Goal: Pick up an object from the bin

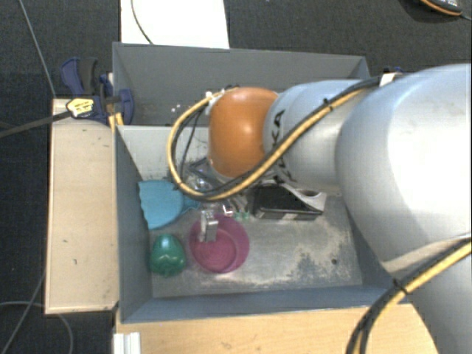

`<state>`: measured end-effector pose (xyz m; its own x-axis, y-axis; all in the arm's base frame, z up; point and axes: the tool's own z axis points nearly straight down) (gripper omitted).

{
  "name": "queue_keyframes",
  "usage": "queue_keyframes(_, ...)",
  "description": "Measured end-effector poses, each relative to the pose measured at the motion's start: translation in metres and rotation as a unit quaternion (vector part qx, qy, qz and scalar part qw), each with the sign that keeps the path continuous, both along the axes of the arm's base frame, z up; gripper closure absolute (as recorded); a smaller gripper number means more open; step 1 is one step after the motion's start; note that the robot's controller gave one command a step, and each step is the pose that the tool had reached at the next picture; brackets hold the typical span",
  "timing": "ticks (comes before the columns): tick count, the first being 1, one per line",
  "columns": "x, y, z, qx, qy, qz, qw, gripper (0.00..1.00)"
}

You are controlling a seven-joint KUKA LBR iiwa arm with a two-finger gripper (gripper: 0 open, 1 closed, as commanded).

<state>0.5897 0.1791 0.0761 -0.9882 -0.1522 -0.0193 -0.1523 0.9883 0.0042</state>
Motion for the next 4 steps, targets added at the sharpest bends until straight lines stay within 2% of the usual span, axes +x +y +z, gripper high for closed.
queue_keyframes(1,-0.003,-0.008,0.012,0.0,0.0002,-0.014,0.9999,0.0)
queue_keyframes(2,-0.006,-0.011,0.016,-0.001,-0.002,0.021,0.9998,0.0)
queue_keyframes(3,-0.037,0.023,-0.001,0.001,-0.007,-0.017,0.9998,1.0)
queue_keyframes(4,-0.037,0.023,-0.001,0.001,-0.007,-0.018,0.9998,1.0)
